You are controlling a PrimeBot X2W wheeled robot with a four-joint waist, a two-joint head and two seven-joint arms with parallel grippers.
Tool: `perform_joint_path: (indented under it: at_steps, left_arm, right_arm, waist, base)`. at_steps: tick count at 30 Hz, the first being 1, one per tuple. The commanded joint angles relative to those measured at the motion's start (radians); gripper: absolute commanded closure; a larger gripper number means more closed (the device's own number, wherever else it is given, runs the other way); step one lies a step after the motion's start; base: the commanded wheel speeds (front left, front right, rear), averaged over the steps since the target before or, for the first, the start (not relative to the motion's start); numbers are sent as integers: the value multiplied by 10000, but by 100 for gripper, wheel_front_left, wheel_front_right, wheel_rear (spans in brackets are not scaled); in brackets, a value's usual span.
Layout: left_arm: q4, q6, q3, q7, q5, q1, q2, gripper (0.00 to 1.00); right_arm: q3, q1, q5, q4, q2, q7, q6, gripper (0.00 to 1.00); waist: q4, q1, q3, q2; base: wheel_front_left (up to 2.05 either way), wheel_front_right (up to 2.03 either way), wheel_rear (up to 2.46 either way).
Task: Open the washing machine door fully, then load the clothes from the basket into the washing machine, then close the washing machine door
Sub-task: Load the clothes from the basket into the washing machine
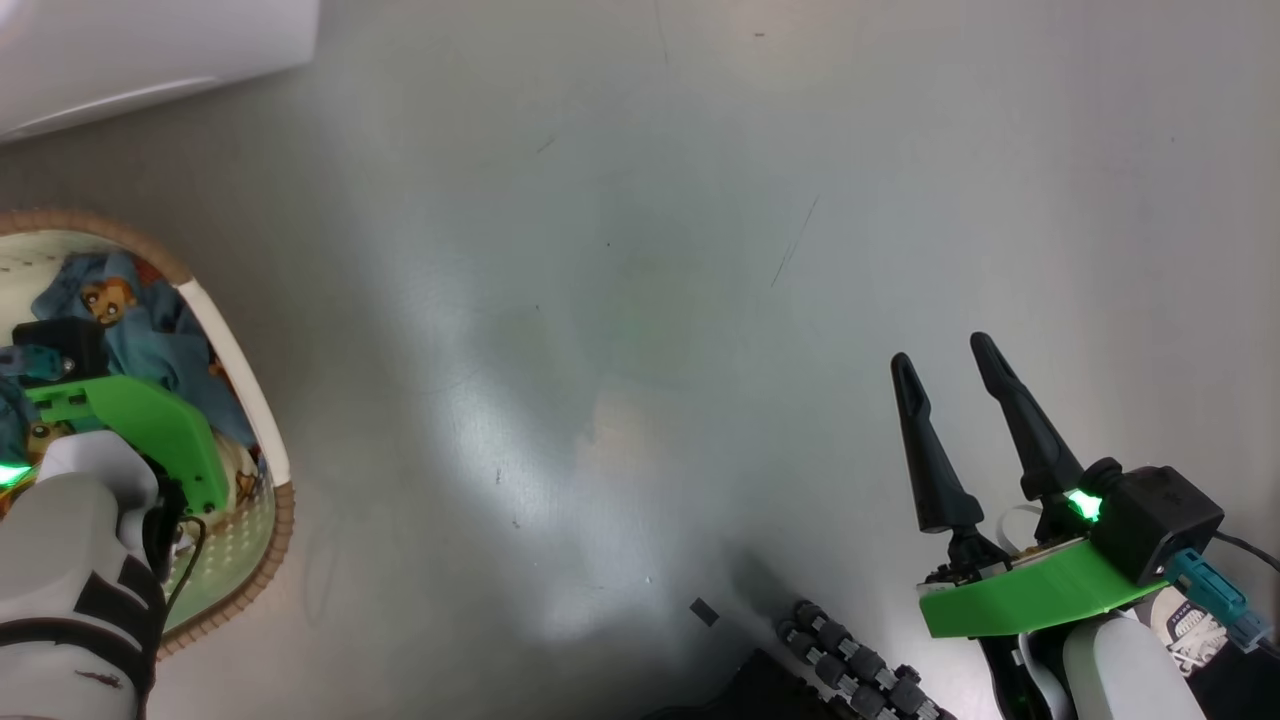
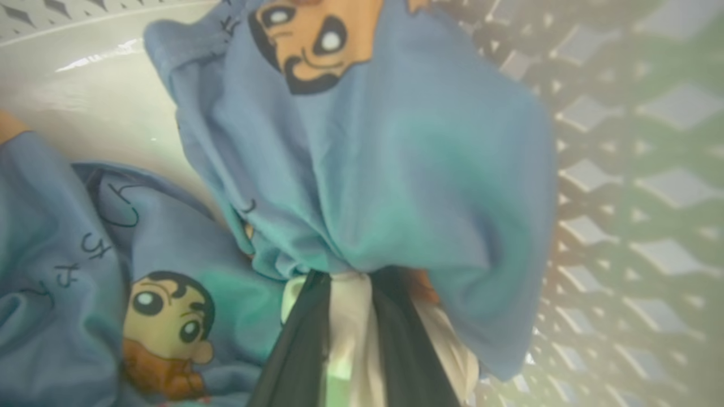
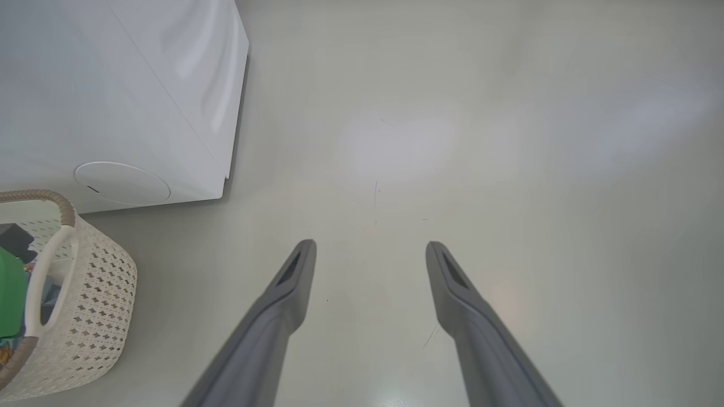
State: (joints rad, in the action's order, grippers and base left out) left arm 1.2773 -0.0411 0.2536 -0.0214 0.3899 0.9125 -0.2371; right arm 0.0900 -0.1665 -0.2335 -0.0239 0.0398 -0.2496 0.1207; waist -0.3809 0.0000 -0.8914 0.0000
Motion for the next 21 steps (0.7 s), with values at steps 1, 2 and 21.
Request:
perform_joint_path:
  at_steps: [1,2,21]
  left_arm:
    - [42,-44,-112,35,-67,-179,-272,100]
    - [50,-58,-110,45,-47,-192,-278,100]
    - [81,-682,391,1892,59,-1688,431,100]
  right_arm:
    - [154,284,-117,-185,104,-112,100,0]
    - [180,243,-132,-174,104,-114,100,0]
    - [140,-304,125,350,104,-121,100,0]
  waist:
    - [-2,0,12,0]
    - [-10,0,27,0]
    - [900,0,2287,0]
  base:
    - [0,0,0]
    - [0,0,0]
    - [0,0,0]
